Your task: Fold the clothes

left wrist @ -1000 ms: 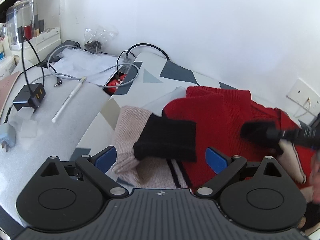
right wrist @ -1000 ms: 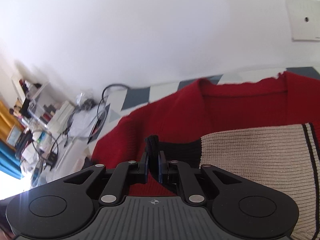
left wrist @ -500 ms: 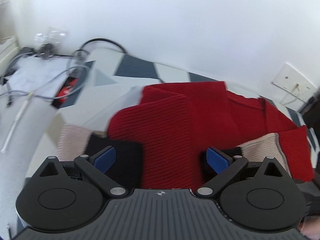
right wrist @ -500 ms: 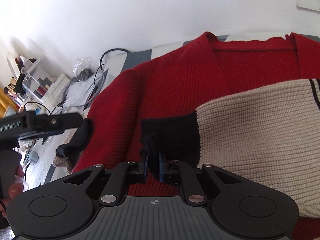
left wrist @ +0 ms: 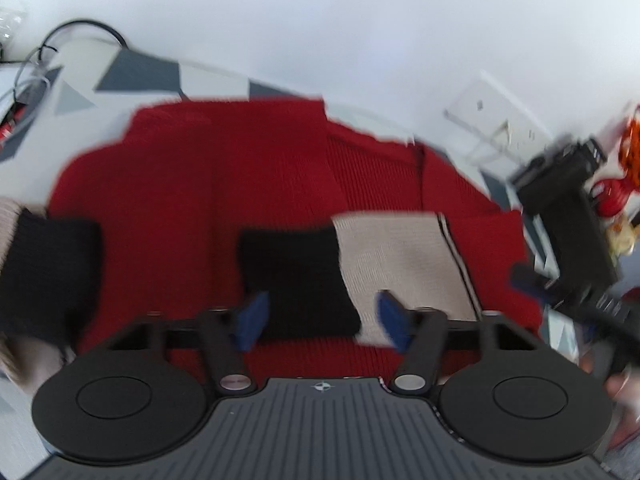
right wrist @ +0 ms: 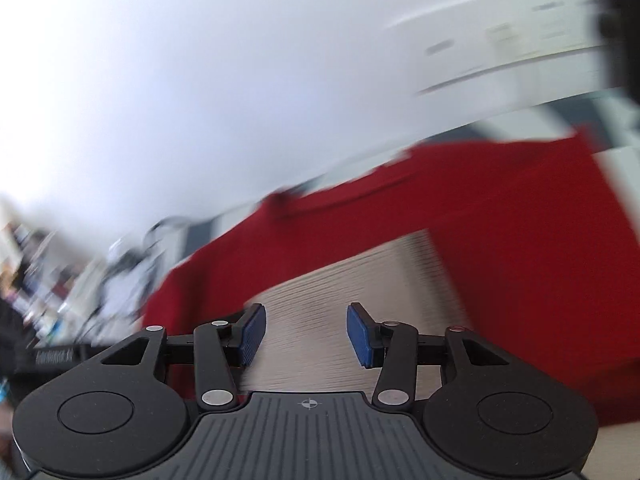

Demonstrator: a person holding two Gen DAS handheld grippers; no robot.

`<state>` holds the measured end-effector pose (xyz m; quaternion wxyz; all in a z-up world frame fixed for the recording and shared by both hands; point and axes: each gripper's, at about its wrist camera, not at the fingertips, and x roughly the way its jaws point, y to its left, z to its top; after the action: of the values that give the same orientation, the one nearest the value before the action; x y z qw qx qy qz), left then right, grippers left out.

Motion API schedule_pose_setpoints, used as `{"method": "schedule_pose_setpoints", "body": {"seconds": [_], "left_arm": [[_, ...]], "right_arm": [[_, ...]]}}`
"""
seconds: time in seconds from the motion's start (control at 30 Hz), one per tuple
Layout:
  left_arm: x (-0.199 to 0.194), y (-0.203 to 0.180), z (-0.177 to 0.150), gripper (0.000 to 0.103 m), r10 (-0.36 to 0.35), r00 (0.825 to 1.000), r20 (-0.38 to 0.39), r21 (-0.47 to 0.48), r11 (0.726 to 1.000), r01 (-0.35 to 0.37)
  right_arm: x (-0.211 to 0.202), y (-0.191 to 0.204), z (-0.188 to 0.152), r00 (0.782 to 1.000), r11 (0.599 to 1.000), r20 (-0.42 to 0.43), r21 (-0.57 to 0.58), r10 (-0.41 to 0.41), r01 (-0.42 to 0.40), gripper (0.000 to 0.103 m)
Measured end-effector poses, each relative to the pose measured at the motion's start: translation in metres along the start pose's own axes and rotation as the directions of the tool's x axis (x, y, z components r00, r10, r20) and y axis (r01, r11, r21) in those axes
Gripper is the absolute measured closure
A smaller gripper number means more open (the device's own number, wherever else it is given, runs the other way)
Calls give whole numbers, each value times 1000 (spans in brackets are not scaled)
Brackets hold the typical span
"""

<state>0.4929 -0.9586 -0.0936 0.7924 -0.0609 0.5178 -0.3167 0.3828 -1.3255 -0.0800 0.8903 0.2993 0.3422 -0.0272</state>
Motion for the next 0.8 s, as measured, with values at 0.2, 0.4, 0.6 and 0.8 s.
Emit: {"method": "schedule_pose_setpoints", "body": {"seconds": [0.2,0.4,0.6,0.8], "left_arm": [[42,-5,-9,30,-28,993,-112,-95,995,17],[53,2,4,22,-17,998,-66,-226,974,2],[56,2,19,93,39,999,-7,-239,970,-40],[16,-4,44,94,76,977,198,-151,987,-46]], "right_arm": [[-62,-75,4,970,973,81,71,-227,222,59],[-88,-120,-11,927,927,61,86,-370,364,56],[-76,-123,-11,916,916,26,18,-400,400,55],[-60,-120,-9,904,902,-8,-65,-427,426,48]]}}
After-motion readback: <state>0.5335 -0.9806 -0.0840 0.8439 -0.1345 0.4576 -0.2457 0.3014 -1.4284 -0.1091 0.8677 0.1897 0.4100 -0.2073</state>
